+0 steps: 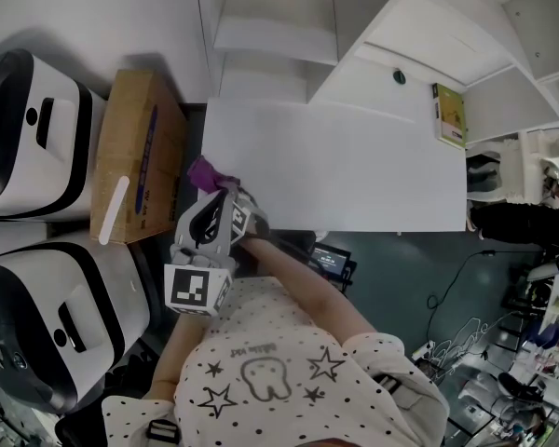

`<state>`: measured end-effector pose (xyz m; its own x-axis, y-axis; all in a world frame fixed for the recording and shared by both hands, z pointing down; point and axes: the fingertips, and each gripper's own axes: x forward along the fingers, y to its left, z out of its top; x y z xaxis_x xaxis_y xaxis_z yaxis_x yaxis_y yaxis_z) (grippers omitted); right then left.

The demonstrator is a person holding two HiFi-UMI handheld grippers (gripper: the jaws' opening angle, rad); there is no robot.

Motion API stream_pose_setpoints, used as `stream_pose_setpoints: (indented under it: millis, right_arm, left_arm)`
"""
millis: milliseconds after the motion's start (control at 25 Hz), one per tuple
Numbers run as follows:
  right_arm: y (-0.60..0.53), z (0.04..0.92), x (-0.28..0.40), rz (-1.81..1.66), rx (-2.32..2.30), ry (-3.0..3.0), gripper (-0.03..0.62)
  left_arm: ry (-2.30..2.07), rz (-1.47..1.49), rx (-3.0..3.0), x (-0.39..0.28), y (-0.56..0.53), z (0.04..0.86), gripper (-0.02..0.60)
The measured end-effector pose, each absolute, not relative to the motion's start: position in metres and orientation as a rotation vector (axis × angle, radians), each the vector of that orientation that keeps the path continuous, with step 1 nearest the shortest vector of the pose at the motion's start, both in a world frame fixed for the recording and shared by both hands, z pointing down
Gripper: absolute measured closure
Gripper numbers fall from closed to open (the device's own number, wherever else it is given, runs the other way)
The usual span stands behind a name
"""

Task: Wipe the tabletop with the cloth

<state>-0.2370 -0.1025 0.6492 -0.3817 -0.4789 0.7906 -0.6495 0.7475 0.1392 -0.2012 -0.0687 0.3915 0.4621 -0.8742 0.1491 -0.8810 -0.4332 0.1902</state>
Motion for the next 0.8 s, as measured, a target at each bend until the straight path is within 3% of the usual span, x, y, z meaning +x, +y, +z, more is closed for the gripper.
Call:
stream_pose_setpoints:
  millis: [560,800]
  right_arm:
    - [-0.087,0.646,-0.250,0.239,0.780,-2.104,0.525]
    - [-0.096,0.635,-0.183,0.312,0.978,-2.080,0.525]
  left_arm:
    - [-1.508,0.030,2.489,-0.201,-0.067,0.391,0.587]
    - [-1.515,0.025,2.510,-0.192,-0.070,0.384,0.586]
